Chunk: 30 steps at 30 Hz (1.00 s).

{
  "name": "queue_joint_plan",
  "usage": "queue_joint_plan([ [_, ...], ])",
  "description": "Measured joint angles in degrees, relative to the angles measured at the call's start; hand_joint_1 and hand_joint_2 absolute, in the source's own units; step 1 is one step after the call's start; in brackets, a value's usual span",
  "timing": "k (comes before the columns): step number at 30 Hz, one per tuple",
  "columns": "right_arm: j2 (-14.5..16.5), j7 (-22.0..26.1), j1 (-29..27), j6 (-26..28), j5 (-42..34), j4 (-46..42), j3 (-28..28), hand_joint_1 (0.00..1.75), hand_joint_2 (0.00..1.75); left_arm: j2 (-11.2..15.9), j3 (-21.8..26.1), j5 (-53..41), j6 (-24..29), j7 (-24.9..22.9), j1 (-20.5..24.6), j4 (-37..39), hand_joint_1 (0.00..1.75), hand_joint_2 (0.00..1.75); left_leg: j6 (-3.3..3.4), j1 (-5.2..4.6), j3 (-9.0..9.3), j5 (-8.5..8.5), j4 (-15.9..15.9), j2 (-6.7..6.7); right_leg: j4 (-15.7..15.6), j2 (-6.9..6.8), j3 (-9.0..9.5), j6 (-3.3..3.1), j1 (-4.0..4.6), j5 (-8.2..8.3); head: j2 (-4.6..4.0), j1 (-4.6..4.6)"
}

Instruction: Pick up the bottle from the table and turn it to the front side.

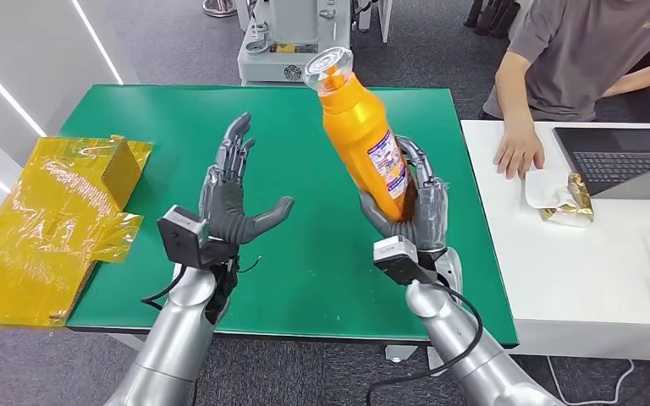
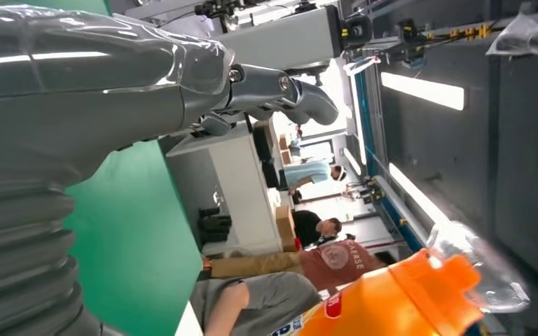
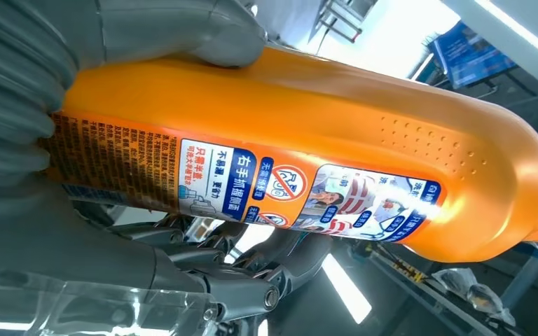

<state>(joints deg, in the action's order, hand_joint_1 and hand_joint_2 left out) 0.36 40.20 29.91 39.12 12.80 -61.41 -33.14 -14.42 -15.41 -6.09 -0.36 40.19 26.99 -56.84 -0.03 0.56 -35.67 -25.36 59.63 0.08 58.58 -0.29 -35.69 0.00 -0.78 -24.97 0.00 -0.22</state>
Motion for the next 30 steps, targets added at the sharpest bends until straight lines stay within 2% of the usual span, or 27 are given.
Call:
queue_joint_plan([
  [7, 0.7, 0.0, -0.2, 0.0, -2.2, 0.2, -6.0, 1.75, 1.75, -1.1, 0.0, -0.2, 0.6, 0.0, 4.5, 4.9, 0.0, 1.75, 0.0, 0.0, -0.01, -0.02, 0.0, -0.01, 0.0, 0.0, -0.03, -0.03, 0.01, -0.07, 0.0, 0.0],
  [19, 0.5, -0.4, -0.4, 0.0, -3.7, 2.8, -9.8, 1.75, 1.75, -1.4, 0.0, -1.2, 1.7, -0.4, 4.9, 4.8, 0.0, 1.75, 0.0, 0.0, -0.02, -0.02, 0.0, -0.01, 0.0, 0.0, -0.03, -0.03, 0.0, -0.07, 0.0, 0.0],
  [27, -0.6, -0.7, -0.8, 0.0, 1.3, 3.1, -9.6, 1.75, 1.75, -1.3, 0.0, -1.0, -1.0, -3.5, 4.1, 3.5, 0.0, 1.75, 0.0, 0.0, -0.02, -0.02, 0.0, 0.0, 0.0, 0.0, -0.05, -0.02, 0.0, -0.08, 0.0, 0.0],
  [29, -0.7, -0.7, -1.1, 0.0, 2.5, 3.1, -9.1, 1.75, 1.75, -1.3, -0.1, 1.3, -4.1, -4.6, 4.1, 3.6, 0.0, 1.75, 0.0, 0.0, -0.02, -0.02, 0.0, 0.0, 0.0, 0.01, -0.05, -0.02, 0.0, -0.08, 0.0, -0.01],
  [30, -0.8, -0.7, -1.3, 0.0, 3.2, 3.1, -8.9, 1.75, 1.75, -1.3, -0.1, 3.9, -7.6, -5.6, 4.1, 3.8, 0.0, 1.75, 0.0, 0.0, -0.02, -0.02, 0.0, 0.01, 0.0, 0.01, -0.06, -0.02, 0.0, -0.08, 0.0, -0.02],
])
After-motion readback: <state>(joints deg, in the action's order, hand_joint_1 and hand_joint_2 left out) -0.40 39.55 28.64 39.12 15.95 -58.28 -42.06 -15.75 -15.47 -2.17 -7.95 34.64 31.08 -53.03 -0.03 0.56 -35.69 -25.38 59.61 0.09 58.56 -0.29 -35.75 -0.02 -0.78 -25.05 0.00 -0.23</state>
